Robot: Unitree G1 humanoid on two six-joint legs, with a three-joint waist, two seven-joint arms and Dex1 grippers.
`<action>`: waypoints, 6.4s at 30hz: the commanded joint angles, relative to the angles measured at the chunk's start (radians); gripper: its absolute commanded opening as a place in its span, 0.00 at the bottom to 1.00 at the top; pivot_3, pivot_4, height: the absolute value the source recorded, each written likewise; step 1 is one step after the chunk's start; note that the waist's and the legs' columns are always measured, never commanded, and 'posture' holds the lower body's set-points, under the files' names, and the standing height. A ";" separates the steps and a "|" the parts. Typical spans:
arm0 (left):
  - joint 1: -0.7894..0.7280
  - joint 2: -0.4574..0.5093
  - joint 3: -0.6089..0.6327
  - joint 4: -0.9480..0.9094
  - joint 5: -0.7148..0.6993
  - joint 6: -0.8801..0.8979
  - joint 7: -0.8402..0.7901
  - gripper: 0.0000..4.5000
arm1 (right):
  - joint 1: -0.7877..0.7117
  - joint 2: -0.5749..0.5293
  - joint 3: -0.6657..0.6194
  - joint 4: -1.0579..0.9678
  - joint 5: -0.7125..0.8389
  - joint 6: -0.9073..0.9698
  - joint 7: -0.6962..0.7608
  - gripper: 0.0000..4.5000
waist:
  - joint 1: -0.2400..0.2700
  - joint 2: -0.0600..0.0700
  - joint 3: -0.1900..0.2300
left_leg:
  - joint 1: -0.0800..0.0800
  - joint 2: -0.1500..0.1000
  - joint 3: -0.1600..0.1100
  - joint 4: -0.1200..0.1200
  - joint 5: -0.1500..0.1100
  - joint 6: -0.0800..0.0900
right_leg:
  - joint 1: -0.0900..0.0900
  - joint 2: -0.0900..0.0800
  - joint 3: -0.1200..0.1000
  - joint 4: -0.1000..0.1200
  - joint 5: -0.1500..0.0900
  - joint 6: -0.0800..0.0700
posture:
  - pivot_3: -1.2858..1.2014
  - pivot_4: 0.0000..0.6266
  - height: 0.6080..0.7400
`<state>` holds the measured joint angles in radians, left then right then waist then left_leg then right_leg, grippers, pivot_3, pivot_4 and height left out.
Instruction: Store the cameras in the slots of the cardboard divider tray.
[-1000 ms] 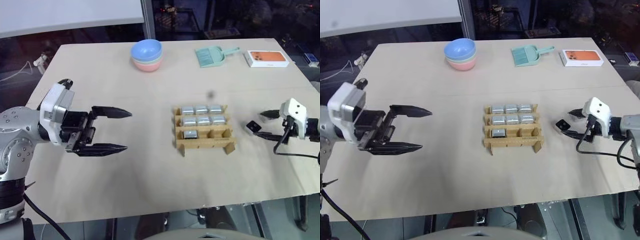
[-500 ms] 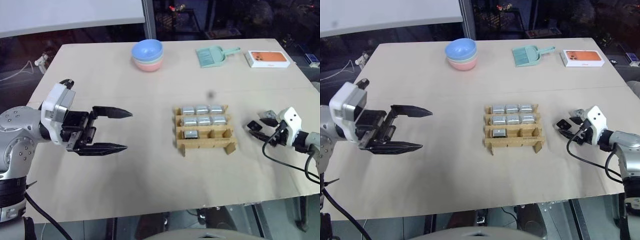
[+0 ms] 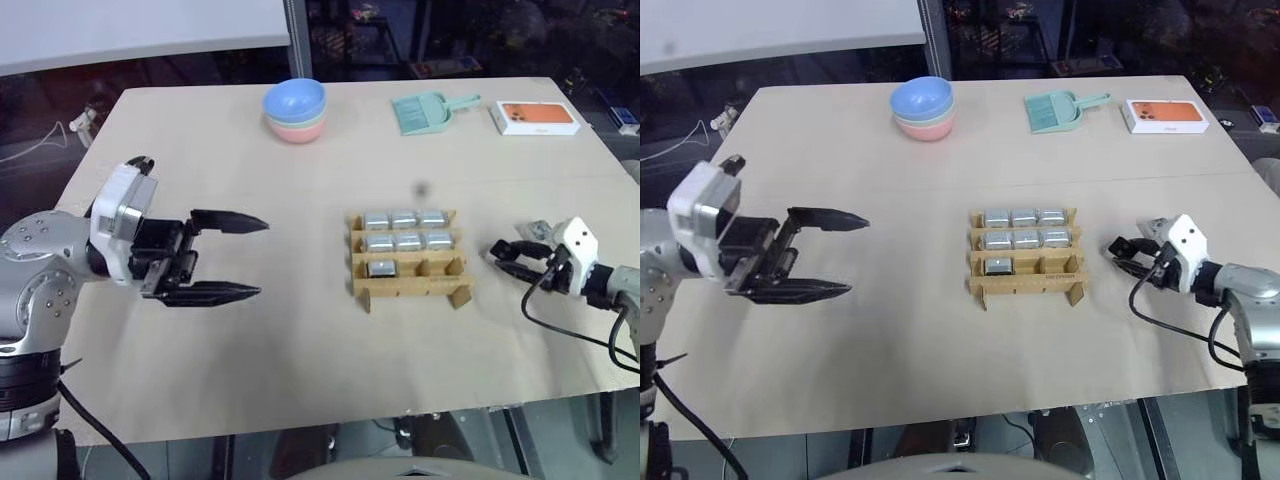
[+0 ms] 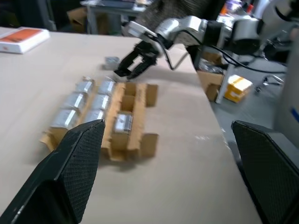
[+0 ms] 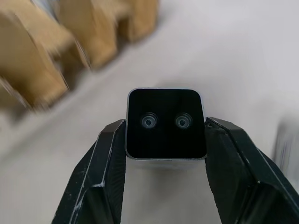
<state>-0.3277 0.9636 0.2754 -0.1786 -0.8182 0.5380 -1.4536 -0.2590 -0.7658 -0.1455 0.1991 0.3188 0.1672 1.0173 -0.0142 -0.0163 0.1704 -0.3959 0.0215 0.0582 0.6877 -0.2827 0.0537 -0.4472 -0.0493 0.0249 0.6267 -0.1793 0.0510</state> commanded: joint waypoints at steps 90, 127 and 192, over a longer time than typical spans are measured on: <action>-0.192 -0.667 -0.449 0.193 0.304 -0.300 0.301 0.16 | 0.828 -0.005 -0.375 -0.973 0.624 0.140 -0.109 0.99 | 0.031 -0.003 -0.001 | 0.002 -0.003 -0.010 0.002 0.001 -0.001 | 0.008 -0.001 -0.005 -0.002 -0.002 -0.004 | 0.52 0.24 1.00; -0.302 -0.827 -0.515 0.731 0.631 -0.805 0.246 0.16 | 0.874 0.025 -0.564 -1.022 0.679 0.218 -0.128 0.99 | 0.030 -0.011 -0.002 | 0.011 -0.001 -0.013 0.002 -0.001 0.001 | 0.018 -0.001 -0.004 -0.004 -0.005 0.001 | 0.52 0.24 1.00; -0.262 0.006 -0.164 -0.080 0.096 0.082 0.035 0.96 | -0.015 -0.007 0.310 -0.411 -0.285 -0.242 -0.071 1.00 | 0.002 -0.011 0.002 | -0.001 -0.001 -0.010 0.001 0.000 0.000 | 0.003 0.000 -0.003 -0.001 -0.003 -0.003 | 0.52 0.24 1.00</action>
<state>-0.5841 0.9544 0.0764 -0.2265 -0.7045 0.6261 -1.4198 -0.2615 -0.7669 0.1549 -0.2154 0.0549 -0.0514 0.9420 -0.0117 -0.0272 0.1727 -0.3970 0.0206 0.0480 0.6891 -0.2828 0.0541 -0.4446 -0.0494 0.0216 0.6258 -0.1819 0.0484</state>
